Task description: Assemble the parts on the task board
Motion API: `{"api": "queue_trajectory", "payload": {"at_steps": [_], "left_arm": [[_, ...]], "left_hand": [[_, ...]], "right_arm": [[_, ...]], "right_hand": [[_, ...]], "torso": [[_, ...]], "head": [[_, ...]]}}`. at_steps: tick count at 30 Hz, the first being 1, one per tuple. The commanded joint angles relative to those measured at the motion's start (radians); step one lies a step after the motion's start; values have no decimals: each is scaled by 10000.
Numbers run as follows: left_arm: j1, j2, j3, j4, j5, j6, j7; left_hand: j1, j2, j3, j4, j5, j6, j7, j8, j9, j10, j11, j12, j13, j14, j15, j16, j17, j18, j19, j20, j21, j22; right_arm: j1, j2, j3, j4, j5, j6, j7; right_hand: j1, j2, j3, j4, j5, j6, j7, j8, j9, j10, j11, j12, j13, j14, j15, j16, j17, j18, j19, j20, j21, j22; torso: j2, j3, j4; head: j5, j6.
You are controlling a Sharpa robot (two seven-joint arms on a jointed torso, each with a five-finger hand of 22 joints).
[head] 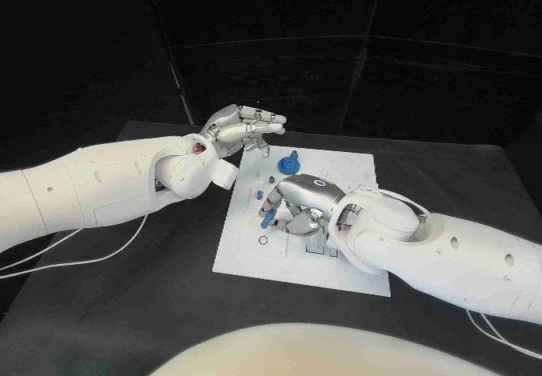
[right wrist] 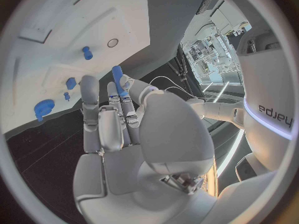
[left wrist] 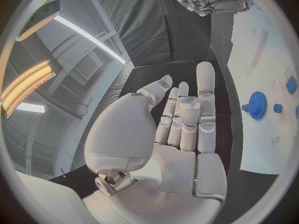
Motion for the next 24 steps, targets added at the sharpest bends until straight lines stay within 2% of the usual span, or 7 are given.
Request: {"api": "queue_trajectory", "payload": {"at_steps": [1,9,24], "left_arm": [[17,25,6,-12,-30,129,70],[17,67,6,-33,-30,133,50],[17,85,6,-41,-30,154,6]], "left_hand": [[-17,51,-47,-5,-26,-84,8,-46,3,-63,-18,13,-2,-56,16,12,0,118,-19,32,-57,-10],[-17,51,-47,-5,-26,-84,8,-46,3,-63,-18,13,-2,-56,16,12,0,118,-19,32,-57,-10],[-18,60,-53,-1,-26,-89,10,-42,4,-71,-16,24,0,-59,17,17,1,120,-21,35,-59,-11]], "right_arm": [[-74,200,-20,-188,-584,356,274],[-200,528,-63,-563,-1132,734,96],[-260,648,-76,-724,-1259,1160,10]], "right_hand": [[-88,-34,-45,7,47,-18,29,-59,-8,271,-244,-37,17,299,-12,36,7,55,-77,-7,19,-7],[-146,-45,-89,16,65,-39,34,-77,-13,249,-237,-70,14,295,-6,34,1,63,-112,-1,-2,-55],[-152,-41,-95,17,65,-40,33,-79,-13,248,-237,-75,14,288,-5,16,-38,63,-114,1,-1,-53]], "torso": [[1,15,-23],[-2,15,-16],[-4,10,-20]], "head": [[49,-19],[120,-63],[185,-137]]}}
